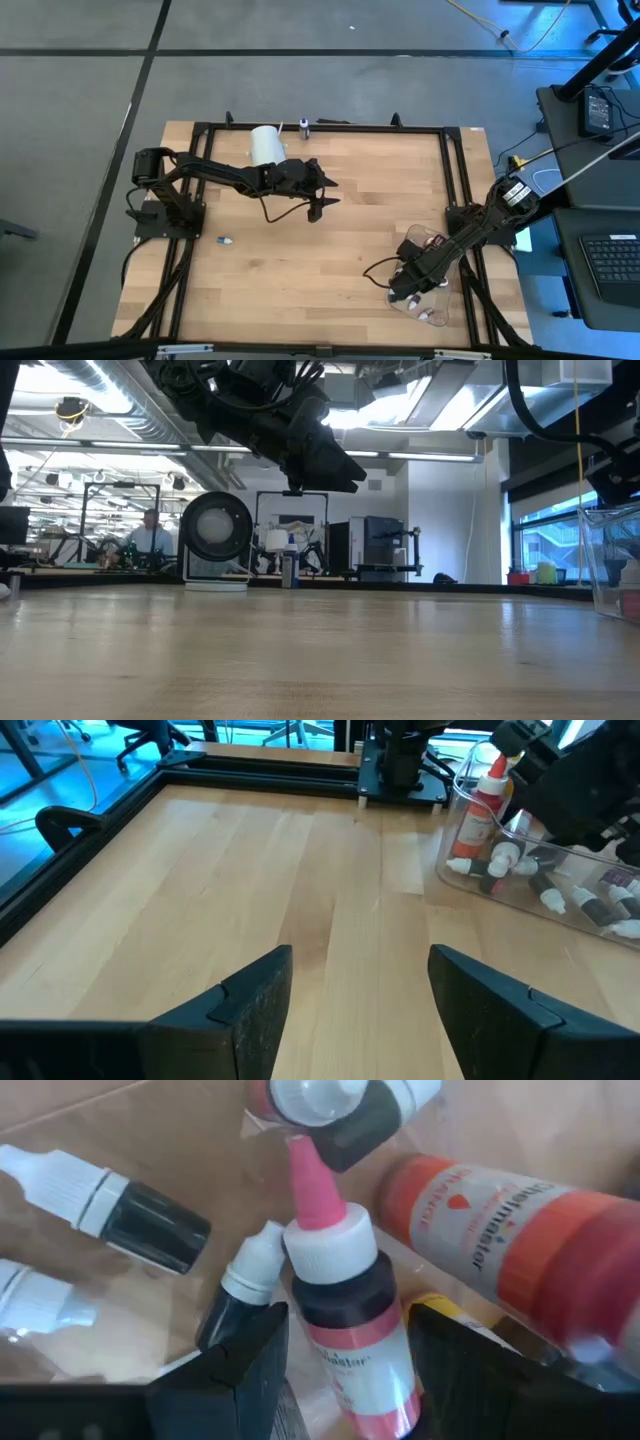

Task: Pick & Place food coloring
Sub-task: Put the large pink food coloring bottle into the transparent bin

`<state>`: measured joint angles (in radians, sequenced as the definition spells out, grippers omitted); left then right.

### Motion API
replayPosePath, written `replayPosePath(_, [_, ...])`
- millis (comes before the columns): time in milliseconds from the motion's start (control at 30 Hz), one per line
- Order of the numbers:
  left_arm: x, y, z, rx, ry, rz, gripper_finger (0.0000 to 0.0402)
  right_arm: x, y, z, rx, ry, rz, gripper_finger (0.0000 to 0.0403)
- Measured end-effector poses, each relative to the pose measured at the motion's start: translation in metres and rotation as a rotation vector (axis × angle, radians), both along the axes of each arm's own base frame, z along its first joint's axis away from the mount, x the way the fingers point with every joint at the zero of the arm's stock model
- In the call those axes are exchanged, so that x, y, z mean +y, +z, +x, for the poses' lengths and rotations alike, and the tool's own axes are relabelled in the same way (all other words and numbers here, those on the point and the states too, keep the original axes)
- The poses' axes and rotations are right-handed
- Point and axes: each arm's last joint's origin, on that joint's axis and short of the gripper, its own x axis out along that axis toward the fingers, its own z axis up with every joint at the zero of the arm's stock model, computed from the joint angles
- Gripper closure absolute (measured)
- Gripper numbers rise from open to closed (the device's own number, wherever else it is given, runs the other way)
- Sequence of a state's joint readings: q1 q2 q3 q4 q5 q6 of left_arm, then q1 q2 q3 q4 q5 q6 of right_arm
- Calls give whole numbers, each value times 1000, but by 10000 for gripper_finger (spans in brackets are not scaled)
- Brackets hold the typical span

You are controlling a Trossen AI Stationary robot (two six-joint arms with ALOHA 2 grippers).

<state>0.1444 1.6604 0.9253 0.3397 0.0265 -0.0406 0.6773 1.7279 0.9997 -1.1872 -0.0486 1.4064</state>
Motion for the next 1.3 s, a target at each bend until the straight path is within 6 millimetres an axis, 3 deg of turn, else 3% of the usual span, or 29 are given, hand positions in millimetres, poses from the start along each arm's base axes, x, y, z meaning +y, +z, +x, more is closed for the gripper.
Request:
replayPosePath(333, [0,0,0,0,0,1,172,-4,-15,-7,21,11,32,201])
replayPosePath(600, [0,0,0,0,1,1,174,-4,-14,-7,31,4,44,274])
replayPosePath(700, [0,0,0,0,1,1,175,-1,-8,-3,23,5,57,284])
replayPosePath(833, [0,0,0,0,1,2,173,5,11,3,17,16,33,284])
replayPosePath(1000, [0,0,0,-3,2,2,171,16,55,10,-89,47,-10,286])
replayPosePath(1200, [0,1,0,-8,3,3,175,33,112,23,-582,182,-193,285])
replayPosePath(1300, [0,1,1,-17,-1,2,175,37,123,29,-813,232,-348,285])
